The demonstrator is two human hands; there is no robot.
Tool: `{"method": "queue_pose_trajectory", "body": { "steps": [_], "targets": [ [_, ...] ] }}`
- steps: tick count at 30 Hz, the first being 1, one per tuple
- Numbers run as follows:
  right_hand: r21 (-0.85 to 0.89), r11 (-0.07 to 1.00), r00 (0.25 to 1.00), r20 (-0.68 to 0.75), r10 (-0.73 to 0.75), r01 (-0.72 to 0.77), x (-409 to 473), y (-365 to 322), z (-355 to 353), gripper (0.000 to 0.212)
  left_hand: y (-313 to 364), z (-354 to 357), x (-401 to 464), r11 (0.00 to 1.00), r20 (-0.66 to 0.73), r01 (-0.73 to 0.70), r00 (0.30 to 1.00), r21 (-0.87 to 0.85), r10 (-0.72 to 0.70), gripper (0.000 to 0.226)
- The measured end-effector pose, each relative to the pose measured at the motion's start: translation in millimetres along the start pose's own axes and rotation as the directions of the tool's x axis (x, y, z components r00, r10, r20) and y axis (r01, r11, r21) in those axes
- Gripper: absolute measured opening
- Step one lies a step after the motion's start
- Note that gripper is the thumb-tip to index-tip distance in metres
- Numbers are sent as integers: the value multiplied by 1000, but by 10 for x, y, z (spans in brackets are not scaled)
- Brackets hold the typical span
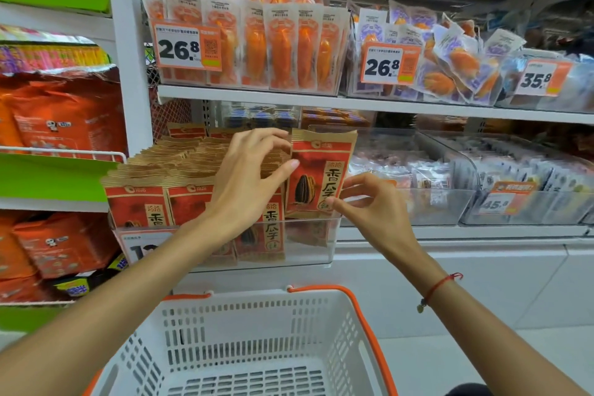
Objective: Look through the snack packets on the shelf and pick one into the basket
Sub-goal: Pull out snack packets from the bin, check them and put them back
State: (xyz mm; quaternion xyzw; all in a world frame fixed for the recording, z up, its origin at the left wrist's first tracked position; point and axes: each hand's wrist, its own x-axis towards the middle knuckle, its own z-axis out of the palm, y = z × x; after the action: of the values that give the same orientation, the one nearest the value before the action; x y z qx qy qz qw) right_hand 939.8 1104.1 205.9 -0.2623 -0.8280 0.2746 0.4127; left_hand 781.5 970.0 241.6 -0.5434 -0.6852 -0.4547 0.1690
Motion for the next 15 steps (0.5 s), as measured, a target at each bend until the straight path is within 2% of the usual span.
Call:
{"method": "queue_pose_trajectory", "body": {
  "steps": [2,5,8,11,13,15],
  "targets": [
    [-13,1000,1000,-17,-11,10,-17,1,-10,24,-35,27,-1,999,7,23,1000,47,-23,26],
    [6,998,985,-162,-59,61,-12,-39,-40,36,-97,71,-45,983,134,48,988,179,-72,28],
    [-104,977,954,-220,-204,185,21,-81,-22,51,-99,125,-97,970,172,-27,985,243,-15,38],
    [-323,892,920,-126,-371,315,19,-89,56,43,-70,116,-99,950,121,-181,981,255,154,58],
    [-397,854,922,-47,-383,335,0,-61,96,36,-49,116,-97,895,154,-268,962,356,227,49],
    [-423,848,932,-24,-363,319,-16,-63,102,31,-42,131,-117,860,196,-300,951,414,238,35]
  ]
}}
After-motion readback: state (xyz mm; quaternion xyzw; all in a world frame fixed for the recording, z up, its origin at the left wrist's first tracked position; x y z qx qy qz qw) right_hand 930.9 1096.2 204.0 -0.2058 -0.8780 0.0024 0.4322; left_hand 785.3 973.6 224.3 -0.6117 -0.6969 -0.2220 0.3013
